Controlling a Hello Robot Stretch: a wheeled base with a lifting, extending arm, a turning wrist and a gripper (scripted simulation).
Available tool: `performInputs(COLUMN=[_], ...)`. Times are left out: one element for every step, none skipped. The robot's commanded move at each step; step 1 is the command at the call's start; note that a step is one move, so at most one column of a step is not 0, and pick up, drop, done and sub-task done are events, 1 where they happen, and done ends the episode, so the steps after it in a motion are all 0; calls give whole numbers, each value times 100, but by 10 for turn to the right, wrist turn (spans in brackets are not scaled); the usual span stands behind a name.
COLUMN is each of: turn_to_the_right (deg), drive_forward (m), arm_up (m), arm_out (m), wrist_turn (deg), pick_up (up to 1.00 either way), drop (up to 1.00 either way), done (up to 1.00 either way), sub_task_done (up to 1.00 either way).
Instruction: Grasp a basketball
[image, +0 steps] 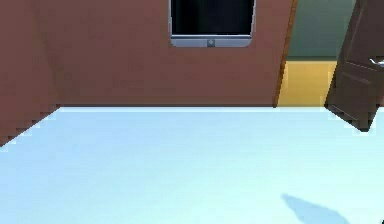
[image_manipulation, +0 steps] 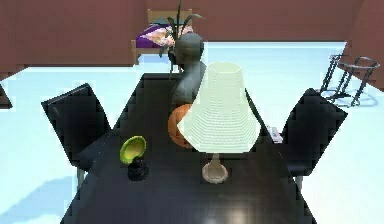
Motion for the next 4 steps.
performInputs(turn_to_the_right=[0,0,0,0], drive_forward=[0,0,0,0], arm_up=[50,38,0,0], arm_out=[0,0,48,0], wrist_turn=[0,0,0,450], pick_up=[0,0,0,0], drop=[0,0,0,0], done=[0,0,0,0], sub_task_done=[0,0,0,0])
